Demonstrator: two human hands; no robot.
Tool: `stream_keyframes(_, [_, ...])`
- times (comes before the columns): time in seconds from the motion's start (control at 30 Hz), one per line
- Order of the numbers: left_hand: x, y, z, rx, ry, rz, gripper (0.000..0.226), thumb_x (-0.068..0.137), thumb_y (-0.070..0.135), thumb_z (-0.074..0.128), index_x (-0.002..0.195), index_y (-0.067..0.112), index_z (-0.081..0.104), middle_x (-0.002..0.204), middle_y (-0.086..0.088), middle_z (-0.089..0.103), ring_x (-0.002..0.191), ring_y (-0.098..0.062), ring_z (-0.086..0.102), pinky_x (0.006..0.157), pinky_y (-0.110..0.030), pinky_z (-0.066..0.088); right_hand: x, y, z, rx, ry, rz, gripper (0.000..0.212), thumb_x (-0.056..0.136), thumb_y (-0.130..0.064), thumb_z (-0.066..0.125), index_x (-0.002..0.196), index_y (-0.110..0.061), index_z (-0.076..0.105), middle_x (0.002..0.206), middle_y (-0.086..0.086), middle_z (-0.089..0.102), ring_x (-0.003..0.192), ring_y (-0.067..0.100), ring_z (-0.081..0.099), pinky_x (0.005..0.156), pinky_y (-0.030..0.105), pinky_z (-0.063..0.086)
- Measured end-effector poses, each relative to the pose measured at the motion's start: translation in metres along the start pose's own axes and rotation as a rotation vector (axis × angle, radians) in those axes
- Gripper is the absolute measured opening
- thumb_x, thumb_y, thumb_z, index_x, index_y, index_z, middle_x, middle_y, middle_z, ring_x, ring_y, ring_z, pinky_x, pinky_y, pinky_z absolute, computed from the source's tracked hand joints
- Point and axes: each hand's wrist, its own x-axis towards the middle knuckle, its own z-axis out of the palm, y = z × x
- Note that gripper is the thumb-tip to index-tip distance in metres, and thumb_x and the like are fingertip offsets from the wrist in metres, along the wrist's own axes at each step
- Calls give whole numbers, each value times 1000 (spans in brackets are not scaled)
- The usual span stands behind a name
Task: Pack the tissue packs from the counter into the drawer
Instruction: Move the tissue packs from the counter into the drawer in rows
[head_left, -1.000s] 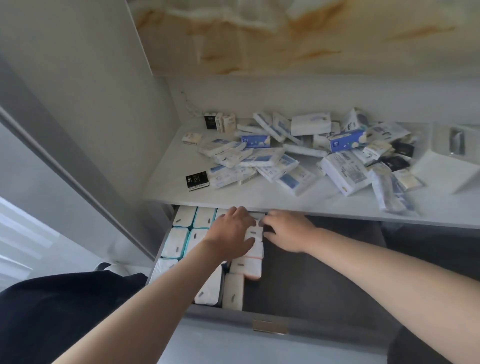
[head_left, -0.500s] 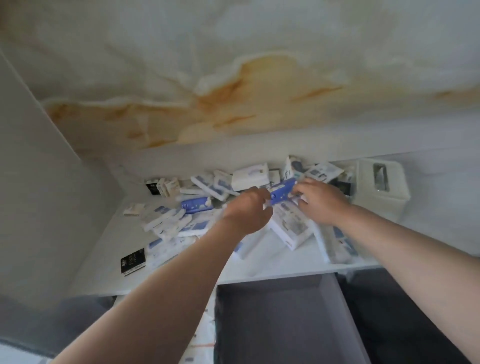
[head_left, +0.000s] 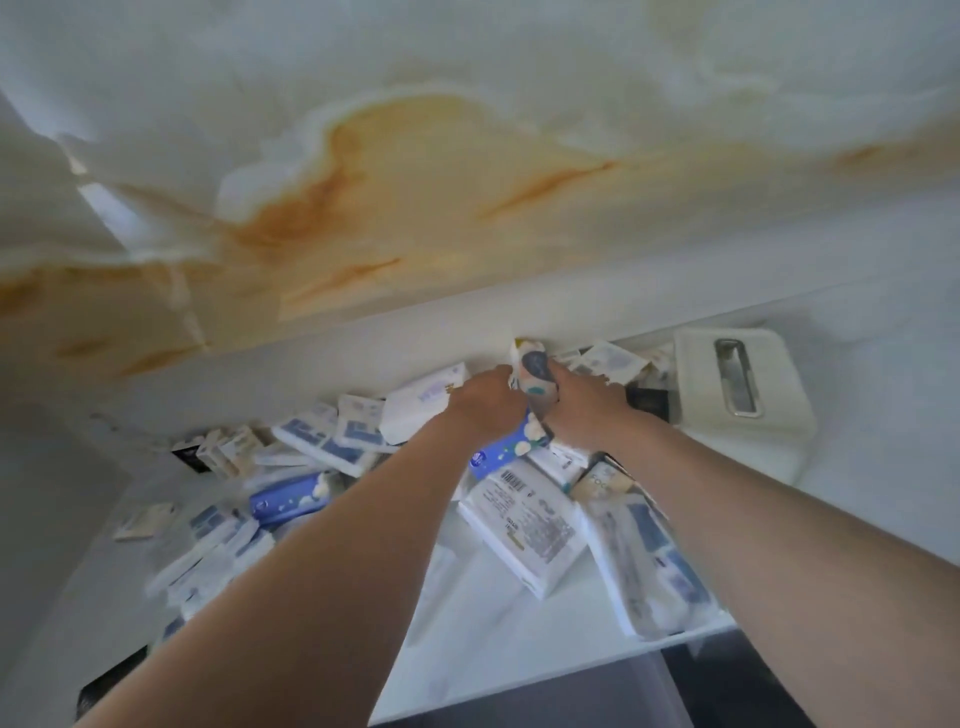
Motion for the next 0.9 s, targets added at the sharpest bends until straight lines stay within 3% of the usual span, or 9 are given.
stream_keyframes(0.1, [2, 8, 4, -40, -20, -10, 40, 92, 25, 40, 128, 14, 51, 130, -12, 56, 117, -33, 54, 99, -41, 43, -5, -5, 1, 81, -1, -61, 66, 94, -35, 39, 156, -32, 19, 137, 9, 58, 127, 34, 52, 107, 52, 35])
stream_keyframes(0.23, [4, 3, 1, -398, 135, -9, 48, 69, 32, 44, 115, 24, 55, 103, -7, 66, 97, -32, 63, 89, -45, 51, -11, -10, -5, 353, 117, -122, 67, 92, -13, 49, 155, -26, 31, 141, 9, 55, 129, 32, 51, 106, 46, 41])
stream_keyframes(0.37, [-19, 0, -14, -568, 324, 94, 43, 83, 17, 64, 122, 28, 51, 99, 10, 61, 90, -13, 60, 77, -28, 47, -20, -19, -15, 488, 240, -205, 65, 90, -7, 47, 152, -25, 37, 141, -1, 58, 129, 18, 54, 106, 41, 46])
stream_keyframes(0.47, [-34, -6, -24, -608, 459, 155, 55, 79, 25, 76, 128, 27, 49, 110, 10, 60, 96, -8, 59, 79, -18, 47, -39, -41, -21, 542, 310, -243, 64, 90, 6, 45, 149, -18, 44, 143, 3, 56, 129, 18, 54, 108, 37, 45])
stream_keyframes(0.53, [-48, -11, -32, -610, 524, 146, 60, 79, 30, 78, 131, 24, 49, 117, 7, 59, 102, -10, 58, 80, -17, 44, -53, -57, -21, 556, 344, -292, 61, 91, 9, 45, 147, -15, 46, 142, 5, 56, 128, 17, 55, 107, 32, 45])
stream_keyframes(0.63, [-75, -25, -41, -663, 601, 87, 56, 79, 39, 76, 128, 28, 51, 114, 8, 62, 102, -12, 61, 86, -29, 51, -75, -79, -19, 566, 340, -350, 58, 92, 10, 46, 144, -14, 50, 139, 3, 58, 125, 14, 57, 104, 23, 43])
stream_keyframes(0.77, [-119, -56, -50, -697, 579, 1, 55, 79, 51, 67, 129, 35, 51, 111, 7, 64, 101, -15, 63, 88, -40, 55, -100, -102, -16, 523, 262, -420, 54, 90, 7, 50, 140, -15, 55, 137, 3, 57, 123, 16, 56, 107, 28, 43])
stream_keyframes(0.9, [-175, -92, -52, -784, 539, -37, 43, 84, 37, 67, 124, 33, 54, 109, 3, 64, 95, -13, 65, 87, -37, 56, -127, -123, -12, 448, 232, -427, 48, 89, -3, 63, 135, -17, 56, 128, 4, 50, 116, 18, 53, 95, 20, 39])
